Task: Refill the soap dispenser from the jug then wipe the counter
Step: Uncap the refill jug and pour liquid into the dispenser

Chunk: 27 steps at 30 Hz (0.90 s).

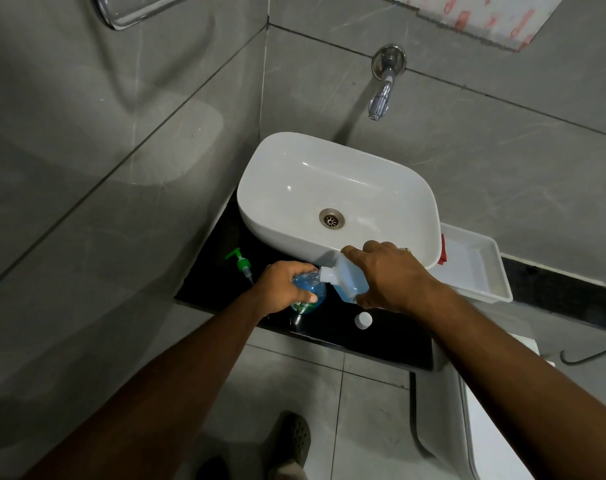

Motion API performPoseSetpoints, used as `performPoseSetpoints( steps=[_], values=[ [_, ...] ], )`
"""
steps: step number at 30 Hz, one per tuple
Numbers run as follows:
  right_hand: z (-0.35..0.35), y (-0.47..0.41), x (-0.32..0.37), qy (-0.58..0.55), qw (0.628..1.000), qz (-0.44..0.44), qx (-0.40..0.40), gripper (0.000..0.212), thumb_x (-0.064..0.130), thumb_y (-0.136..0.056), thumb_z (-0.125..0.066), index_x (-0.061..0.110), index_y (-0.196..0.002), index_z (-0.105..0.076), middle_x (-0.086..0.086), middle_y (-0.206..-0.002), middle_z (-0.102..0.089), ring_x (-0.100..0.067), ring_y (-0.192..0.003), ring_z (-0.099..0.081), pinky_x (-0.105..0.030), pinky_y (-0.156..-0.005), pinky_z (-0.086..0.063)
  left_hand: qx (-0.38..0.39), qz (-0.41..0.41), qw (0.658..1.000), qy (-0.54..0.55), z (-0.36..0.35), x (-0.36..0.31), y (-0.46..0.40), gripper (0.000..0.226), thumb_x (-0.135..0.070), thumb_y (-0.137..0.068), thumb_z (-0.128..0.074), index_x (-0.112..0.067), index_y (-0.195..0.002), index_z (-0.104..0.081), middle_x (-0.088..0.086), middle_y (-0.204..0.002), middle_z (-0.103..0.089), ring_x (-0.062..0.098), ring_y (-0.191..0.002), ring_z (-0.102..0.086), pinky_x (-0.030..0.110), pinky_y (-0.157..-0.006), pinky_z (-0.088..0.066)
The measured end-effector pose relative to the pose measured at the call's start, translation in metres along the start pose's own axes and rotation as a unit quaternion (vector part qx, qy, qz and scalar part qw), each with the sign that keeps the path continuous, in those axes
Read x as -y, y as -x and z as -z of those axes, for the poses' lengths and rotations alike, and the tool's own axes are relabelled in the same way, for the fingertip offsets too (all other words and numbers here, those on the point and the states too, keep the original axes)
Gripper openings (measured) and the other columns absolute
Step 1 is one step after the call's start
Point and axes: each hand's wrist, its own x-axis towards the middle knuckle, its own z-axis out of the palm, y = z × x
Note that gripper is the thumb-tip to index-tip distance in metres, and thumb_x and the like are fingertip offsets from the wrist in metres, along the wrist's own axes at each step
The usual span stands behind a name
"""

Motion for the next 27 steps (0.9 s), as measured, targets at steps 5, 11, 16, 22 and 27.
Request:
performPoseSetpoints(
  steps=[5, 11, 16, 22, 27],
  values=[
    [-0.0003, -0.0004, 0.0002, -0.003, 1.000, -0.001, 0.003, 0.091, 0.044, -0.069, -0.078, 0.025, -0.143, -0.029, -0.008, -0.123, -0.053, -0.029, -0.109, -0.053, -0.046, -0.092, -0.048, 0.000, 0.000, 1.000, -0.001, 0.0001, 0.0004, 0.0005, 0.061, -0.007, -0.065, -0.085, -0.017, -0.121, -0.064, 0.001, -0.117, -0.068, 0.017, -0.106, -0.064, 0.040, -0.097, -0.052],
    [0.0000, 0.0005, 0.0004, -0.004, 1.000, -0.001, -0.003, 0.091, 0.044, -0.068, -0.079, 0.026, -0.142, -0.030, -0.008, -0.121, -0.054, -0.029, -0.107, -0.053, -0.044, -0.089, -0.048, 0.003, 0.000, 1.000, -0.004, 0.0001, 0.0002, 0.0003, 0.062, -0.007, -0.065, -0.085, -0.017, -0.122, -0.063, 0.002, -0.118, -0.068, 0.017, -0.107, -0.064, 0.041, -0.098, -0.051],
    [0.0005, 0.0003, 0.0010, -0.002, 1.000, -0.001, -0.002, 0.091, 0.044, -0.068, -0.079, 0.026, -0.142, -0.030, -0.008, -0.121, -0.054, -0.029, -0.107, -0.053, -0.044, -0.089, -0.047, 0.002, -0.001, 1.000, -0.006, 0.0000, 0.0007, 0.0001, 0.061, -0.008, -0.065, -0.085, -0.017, -0.122, -0.063, 0.001, -0.118, -0.068, 0.018, -0.107, -0.064, 0.042, -0.098, -0.051],
    [0.0015, -0.0001, 0.0019, -0.003, 1.000, -0.003, 0.001, 0.089, 0.043, -0.067, -0.080, 0.026, -0.141, -0.031, -0.008, -0.120, -0.054, -0.029, -0.106, -0.053, -0.045, -0.089, -0.048, 0.001, -0.003, 1.000, -0.009, -0.0003, 0.0009, -0.0004, 0.062, -0.008, -0.066, -0.084, -0.017, -0.123, -0.063, 0.001, -0.120, -0.067, 0.016, -0.108, -0.063, 0.040, -0.098, -0.051],
    [0.0010, -0.0017, 0.0022, -0.002, 1.000, -0.006, 0.001, 0.090, 0.043, -0.067, -0.080, 0.026, -0.141, -0.031, -0.008, -0.120, -0.055, -0.029, -0.107, -0.054, -0.046, -0.090, -0.048, 0.004, -0.004, 1.000, -0.004, 0.0001, 0.0017, -0.0005, 0.062, -0.008, -0.066, -0.084, -0.016, -0.123, -0.062, 0.002, -0.120, -0.067, 0.017, -0.108, -0.063, 0.040, -0.097, -0.051]
  ],
)
